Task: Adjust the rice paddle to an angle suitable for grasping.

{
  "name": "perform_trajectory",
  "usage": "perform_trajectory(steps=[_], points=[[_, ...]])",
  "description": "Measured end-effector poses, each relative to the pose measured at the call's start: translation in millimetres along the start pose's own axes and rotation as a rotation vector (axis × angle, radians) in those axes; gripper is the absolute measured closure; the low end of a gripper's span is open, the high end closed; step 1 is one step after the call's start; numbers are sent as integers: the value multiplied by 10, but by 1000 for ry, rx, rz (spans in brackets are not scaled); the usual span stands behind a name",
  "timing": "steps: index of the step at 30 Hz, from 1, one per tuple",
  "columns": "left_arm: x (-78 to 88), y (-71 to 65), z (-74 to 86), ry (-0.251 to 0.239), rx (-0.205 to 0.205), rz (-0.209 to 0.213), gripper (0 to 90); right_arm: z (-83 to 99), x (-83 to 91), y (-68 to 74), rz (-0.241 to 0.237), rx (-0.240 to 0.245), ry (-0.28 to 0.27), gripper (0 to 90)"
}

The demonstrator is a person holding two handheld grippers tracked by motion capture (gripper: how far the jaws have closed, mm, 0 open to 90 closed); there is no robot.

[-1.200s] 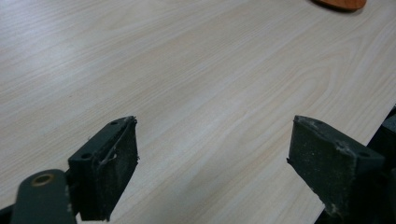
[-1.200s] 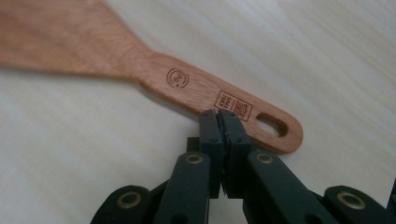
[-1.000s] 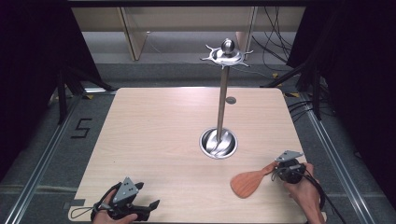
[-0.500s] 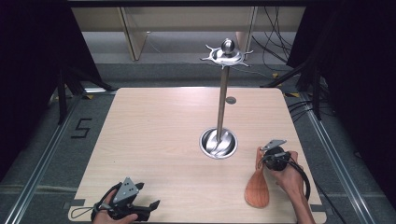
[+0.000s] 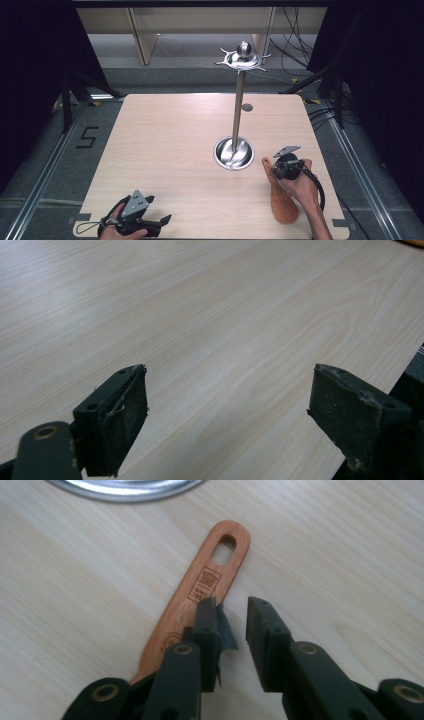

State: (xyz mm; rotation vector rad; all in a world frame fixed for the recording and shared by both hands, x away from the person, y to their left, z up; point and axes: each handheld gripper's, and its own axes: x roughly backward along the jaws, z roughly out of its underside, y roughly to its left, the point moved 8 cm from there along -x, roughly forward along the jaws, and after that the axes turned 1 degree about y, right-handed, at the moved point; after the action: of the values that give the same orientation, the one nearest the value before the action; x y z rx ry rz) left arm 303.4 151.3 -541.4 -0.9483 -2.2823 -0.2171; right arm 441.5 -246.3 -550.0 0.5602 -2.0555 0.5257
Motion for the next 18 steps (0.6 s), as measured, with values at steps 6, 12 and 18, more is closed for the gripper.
perform_trajectory(steps=[6,12,18], points=[[11,2,1,3,-7,-7,152,-39,48,71,-35,-52,9,672],[8,4,1,3,-5,-6,152,-28,36,137,-81,-126,43,594],[3,-2,12,9,13,-3,152,-22,23,213,-135,-138,77,571]])
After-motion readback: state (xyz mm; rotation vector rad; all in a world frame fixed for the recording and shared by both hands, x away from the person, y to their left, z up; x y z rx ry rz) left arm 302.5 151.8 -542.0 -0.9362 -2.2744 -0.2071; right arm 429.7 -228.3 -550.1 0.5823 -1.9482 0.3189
